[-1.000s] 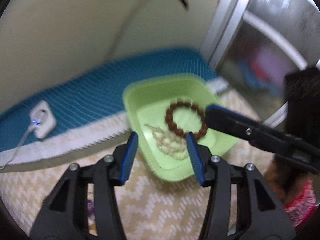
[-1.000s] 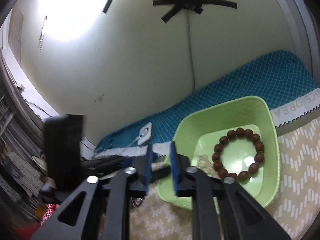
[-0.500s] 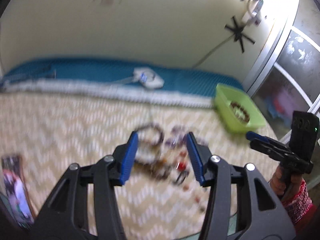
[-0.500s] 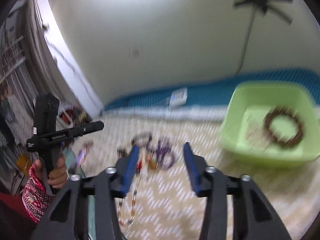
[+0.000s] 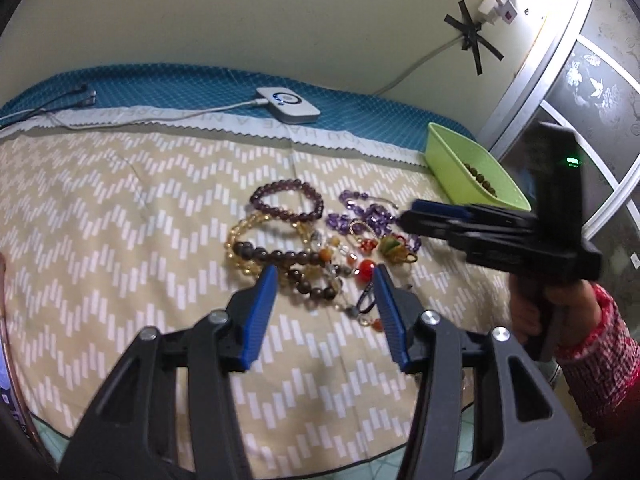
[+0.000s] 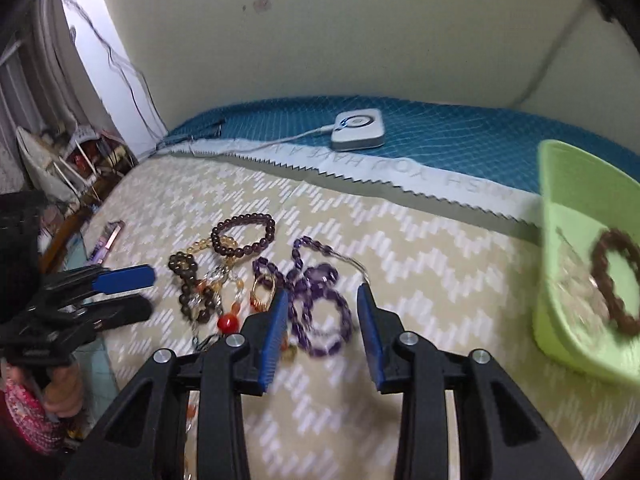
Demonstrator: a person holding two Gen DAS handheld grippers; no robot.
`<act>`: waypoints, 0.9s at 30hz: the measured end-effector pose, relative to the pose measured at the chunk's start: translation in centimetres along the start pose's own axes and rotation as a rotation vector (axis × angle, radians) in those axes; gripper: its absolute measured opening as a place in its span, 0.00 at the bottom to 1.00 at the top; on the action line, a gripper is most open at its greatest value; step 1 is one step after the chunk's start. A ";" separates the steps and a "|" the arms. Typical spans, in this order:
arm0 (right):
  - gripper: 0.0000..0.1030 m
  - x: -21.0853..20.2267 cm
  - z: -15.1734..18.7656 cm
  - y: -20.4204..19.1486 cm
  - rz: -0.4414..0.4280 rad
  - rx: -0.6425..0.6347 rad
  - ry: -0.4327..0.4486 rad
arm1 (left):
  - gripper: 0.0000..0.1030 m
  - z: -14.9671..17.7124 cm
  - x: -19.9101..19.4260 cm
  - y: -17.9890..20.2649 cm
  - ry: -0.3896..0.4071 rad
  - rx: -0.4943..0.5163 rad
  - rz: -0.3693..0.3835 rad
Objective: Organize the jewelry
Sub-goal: 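Close the right tool on the purple amethyst bracelet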
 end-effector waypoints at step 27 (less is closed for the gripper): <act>0.00 0.7 -0.1 4.7 -0.211 0.314 -0.061 | 0.47 0.9 2.1 1.7 -0.072 0.058 -0.019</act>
Point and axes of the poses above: each gripper's, at about its wrist camera, not at the fingertips, and x roughly the way its jaws point, y to its right, z to its underside, the point moved 3 cm from there along x, roughly the way its jaws point, and after that the axes turned 8 degrees about -y, right-handed, at the moved point
